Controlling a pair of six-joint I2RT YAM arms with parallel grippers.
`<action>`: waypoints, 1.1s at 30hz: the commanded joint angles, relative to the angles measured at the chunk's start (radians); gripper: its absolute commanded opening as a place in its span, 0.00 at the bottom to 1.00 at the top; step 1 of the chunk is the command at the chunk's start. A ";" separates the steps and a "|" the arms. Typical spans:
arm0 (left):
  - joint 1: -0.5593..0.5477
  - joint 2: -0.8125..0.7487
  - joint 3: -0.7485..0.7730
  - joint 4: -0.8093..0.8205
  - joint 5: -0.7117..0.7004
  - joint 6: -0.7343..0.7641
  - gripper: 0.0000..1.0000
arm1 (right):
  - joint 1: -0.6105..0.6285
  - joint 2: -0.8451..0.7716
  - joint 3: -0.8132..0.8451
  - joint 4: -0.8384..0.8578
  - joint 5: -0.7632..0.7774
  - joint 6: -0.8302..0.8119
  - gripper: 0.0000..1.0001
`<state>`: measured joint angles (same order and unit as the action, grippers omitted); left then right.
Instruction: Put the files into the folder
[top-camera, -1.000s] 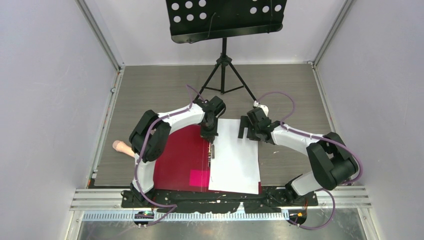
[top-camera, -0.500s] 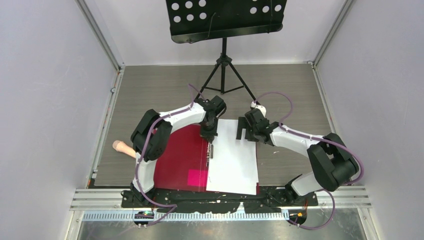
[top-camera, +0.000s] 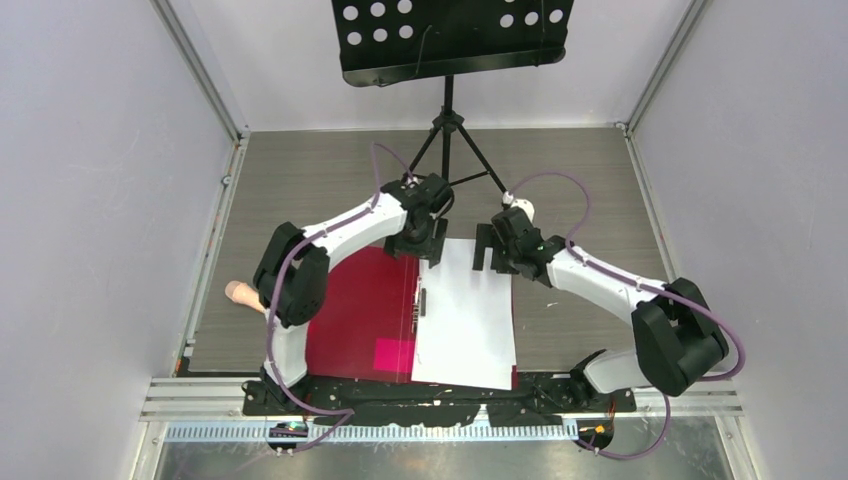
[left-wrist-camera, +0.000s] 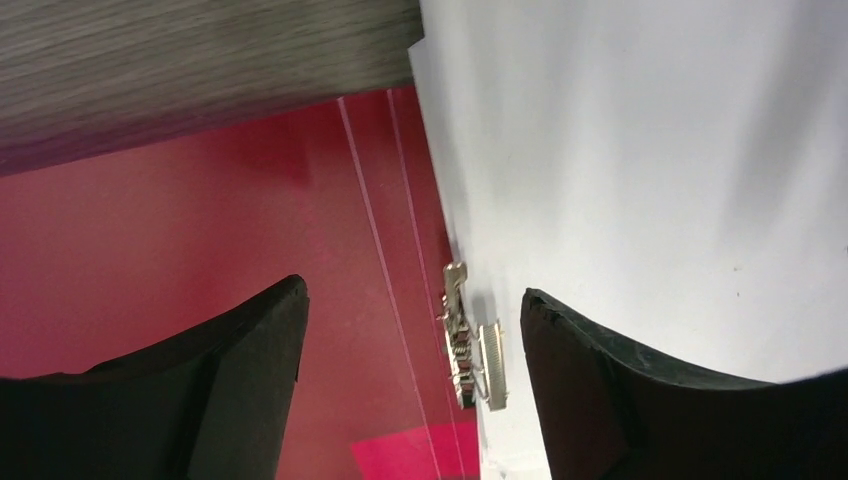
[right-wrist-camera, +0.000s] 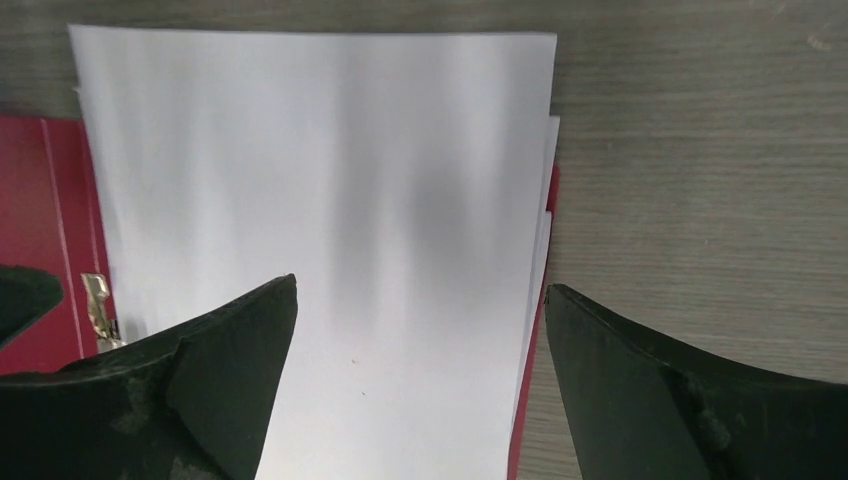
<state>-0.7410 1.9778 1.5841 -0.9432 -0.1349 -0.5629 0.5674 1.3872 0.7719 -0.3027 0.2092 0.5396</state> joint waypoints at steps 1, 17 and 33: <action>-0.009 -0.181 -0.034 -0.065 -0.078 0.040 0.75 | 0.000 0.042 0.131 -0.013 0.038 -0.071 0.99; -0.566 -0.516 -0.632 0.204 0.016 -0.420 0.00 | -0.025 0.406 0.443 0.035 0.028 -0.178 0.56; -0.780 -0.252 -0.512 0.363 0.037 -0.569 0.00 | -0.044 0.500 0.451 0.055 -0.042 -0.163 0.54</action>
<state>-1.5280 1.6970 1.0214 -0.6353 -0.0784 -1.0882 0.5266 1.8896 1.1927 -0.2672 0.1978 0.3691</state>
